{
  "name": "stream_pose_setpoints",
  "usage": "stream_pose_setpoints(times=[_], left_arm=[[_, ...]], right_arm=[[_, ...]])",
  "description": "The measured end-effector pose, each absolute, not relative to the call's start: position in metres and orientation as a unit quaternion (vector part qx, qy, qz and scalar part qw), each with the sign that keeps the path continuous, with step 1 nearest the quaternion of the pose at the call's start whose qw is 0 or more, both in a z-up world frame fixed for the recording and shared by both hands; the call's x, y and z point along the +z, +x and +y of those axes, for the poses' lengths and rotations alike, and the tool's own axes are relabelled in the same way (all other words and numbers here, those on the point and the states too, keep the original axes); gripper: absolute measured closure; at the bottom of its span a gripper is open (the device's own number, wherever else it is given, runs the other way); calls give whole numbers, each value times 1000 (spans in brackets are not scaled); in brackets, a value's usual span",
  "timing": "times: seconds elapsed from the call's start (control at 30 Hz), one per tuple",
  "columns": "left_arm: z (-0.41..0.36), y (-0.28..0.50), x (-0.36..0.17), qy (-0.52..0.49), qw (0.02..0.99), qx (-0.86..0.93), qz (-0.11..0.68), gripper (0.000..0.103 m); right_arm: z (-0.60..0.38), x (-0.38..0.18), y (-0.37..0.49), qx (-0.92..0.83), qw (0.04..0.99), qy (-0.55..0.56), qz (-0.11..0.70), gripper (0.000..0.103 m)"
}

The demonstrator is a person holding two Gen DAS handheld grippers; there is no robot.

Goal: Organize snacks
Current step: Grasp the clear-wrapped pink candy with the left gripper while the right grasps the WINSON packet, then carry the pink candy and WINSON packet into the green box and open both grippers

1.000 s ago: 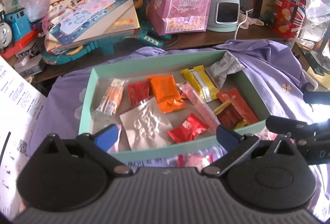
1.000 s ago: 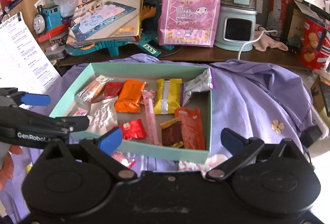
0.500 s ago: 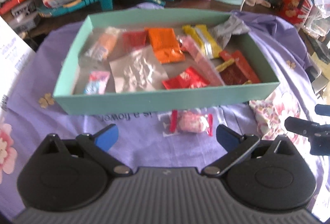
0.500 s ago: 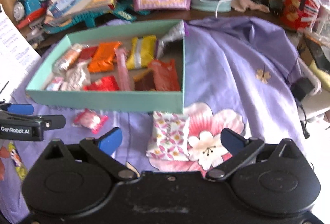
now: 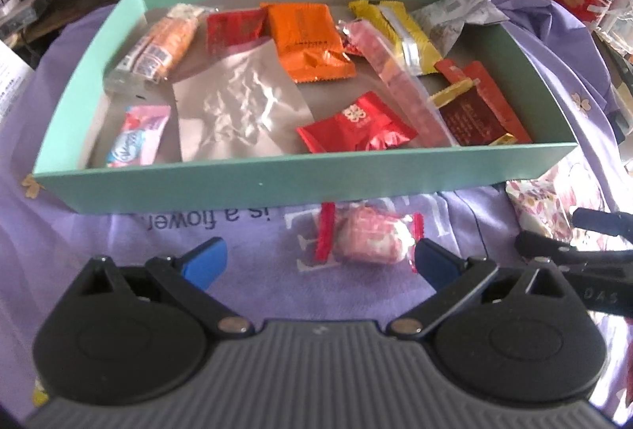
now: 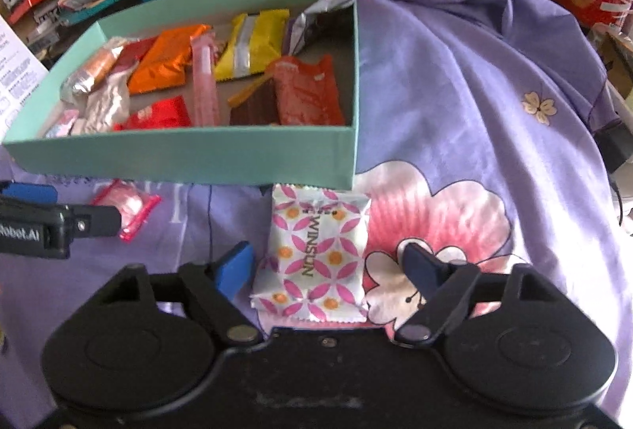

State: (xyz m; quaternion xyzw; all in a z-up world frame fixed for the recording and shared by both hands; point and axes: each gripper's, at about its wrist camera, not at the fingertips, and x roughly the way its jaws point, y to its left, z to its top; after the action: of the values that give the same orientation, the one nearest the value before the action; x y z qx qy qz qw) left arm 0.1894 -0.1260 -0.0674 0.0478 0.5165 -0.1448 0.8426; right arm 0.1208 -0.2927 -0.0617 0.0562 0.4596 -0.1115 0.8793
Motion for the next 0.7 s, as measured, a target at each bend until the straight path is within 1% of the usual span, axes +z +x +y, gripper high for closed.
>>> stream_pose_setpoints(times=[0.03,0.07,0.13,0.2,0.27,0.3,0.37,0.4,0.43,0.53,0.57,0.6,0.7], left_arm=[[-127,191,-69,47,841,-145,518,0],[-128,192,-71,46,840,-146,520,1],[-132,194,-75,45,840,-145,522,1],[-136,196,-77,45,839,-143,523,1],[-142,196,-78,48,841,-147,519,1],[-146,196,-78,51,842,-151,516,3],[-153,193,-78,63,845,-157,508,10],[-155,191,-77,71,847,-160,502,20],[-158,189,-76,82,850,-165,493,35],[-159,183,-73,99,851,-184,482,53],[-158,182,-72,98,851,-189,480,54],[-156,180,-70,98,851,-194,479,61],[-151,176,-67,96,849,-201,479,64]], right_arm=[[-291,-63,122,-114,881,47,456,23],[-289,-64,121,-114,883,37,454,29],[-288,-62,118,-110,887,31,447,50],[-291,-59,115,-109,887,34,448,53],[-293,-58,112,-105,887,36,447,53],[-293,-58,111,-105,888,35,447,53],[-291,-59,111,-106,888,34,446,53],[-292,-58,112,-107,888,37,446,53],[-292,-58,112,-108,888,40,445,53],[-292,-59,113,-109,888,39,444,53],[-292,-59,114,-109,888,40,444,53],[-292,-59,114,-110,889,42,444,53],[-291,-58,113,-108,889,49,443,53]])
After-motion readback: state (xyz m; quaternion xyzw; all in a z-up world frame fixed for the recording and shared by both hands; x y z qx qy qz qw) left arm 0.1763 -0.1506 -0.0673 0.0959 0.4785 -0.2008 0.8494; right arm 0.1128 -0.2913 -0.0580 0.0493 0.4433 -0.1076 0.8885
